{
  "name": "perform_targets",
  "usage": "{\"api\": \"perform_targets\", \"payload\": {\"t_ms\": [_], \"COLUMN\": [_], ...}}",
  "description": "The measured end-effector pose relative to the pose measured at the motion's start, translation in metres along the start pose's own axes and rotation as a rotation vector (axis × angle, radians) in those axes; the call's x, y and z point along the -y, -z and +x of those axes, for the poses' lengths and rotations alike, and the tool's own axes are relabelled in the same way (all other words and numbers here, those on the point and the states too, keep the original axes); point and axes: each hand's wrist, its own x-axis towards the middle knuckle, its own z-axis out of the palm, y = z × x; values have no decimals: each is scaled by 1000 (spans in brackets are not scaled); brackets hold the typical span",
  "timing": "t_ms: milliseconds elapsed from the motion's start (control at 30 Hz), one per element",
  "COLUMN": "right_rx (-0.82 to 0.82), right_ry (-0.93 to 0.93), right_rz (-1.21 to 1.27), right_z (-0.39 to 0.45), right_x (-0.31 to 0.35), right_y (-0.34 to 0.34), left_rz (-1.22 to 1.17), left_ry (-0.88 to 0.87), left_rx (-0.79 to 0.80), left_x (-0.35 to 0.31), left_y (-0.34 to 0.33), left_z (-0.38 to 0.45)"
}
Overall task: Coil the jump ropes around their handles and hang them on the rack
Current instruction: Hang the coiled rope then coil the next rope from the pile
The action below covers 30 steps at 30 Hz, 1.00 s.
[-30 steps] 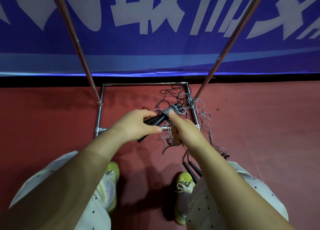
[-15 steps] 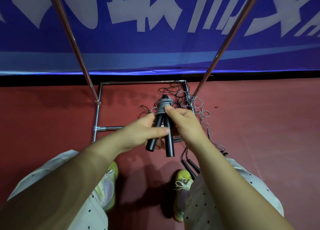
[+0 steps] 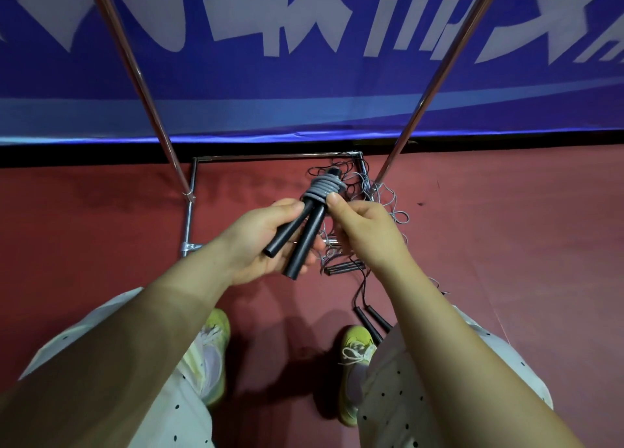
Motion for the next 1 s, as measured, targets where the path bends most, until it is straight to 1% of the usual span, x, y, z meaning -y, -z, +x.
{"api": "perform_targets", "payload": {"t_ms": [100, 167, 233, 300, 333, 400, 467, 567, 633, 700, 767, 833, 867, 933, 1000], "right_rx": [78, 102, 129, 152, 157, 157, 163, 172, 152, 138, 132, 114, 108, 108, 154], "right_ry": [-165, -247, -293, -297, -288, -268, -271, -259, -244, -223, -204, -175, -151, -129, -101], "right_rz": [-8, 22, 108, 137, 119, 70, 43, -32, -28, 31, 181, 355, 403, 461, 512], "right_z": [-1, -1, -1, -2, -3, -3, -3, -2, -1, 1, 1, 0, 0, 1, 1], "right_x": [-1, -1, -1, -1, -2, -4, -7, -11, -11, -9, -4, 2, 2, 4, 3], "right_y": [-4, -6, -7, -8, -10, -14, -18, -21, -21, -22, -21, -21, -21, -21, -22], "left_rz": [205, 293, 323, 362, 388, 471, 605, 859, 887, 843, 616, 307, 183, 15, -108], "left_ry": [-36, -56, -67, -104, -121, -165, -194, -230, -258, -279, -235, -39, 53, 143, 170], "left_rx": [-146, -215, -262, -297, -297, -232, -191, -232, -231, -175, -92, -32, 20, 174, 320], "left_x": [2, 4, 5, 5, 5, 6, 8, 9, 10, 10, 9, 6, 4, 4, 8], "left_y": [9, 13, 14, 15, 16, 17, 16, 15, 18, 22, 22, 21, 22, 24, 25], "left_z": [10, 17, 21, 24, 25, 26, 26, 25, 26, 27, 24, 19, 17, 14, 12]}}
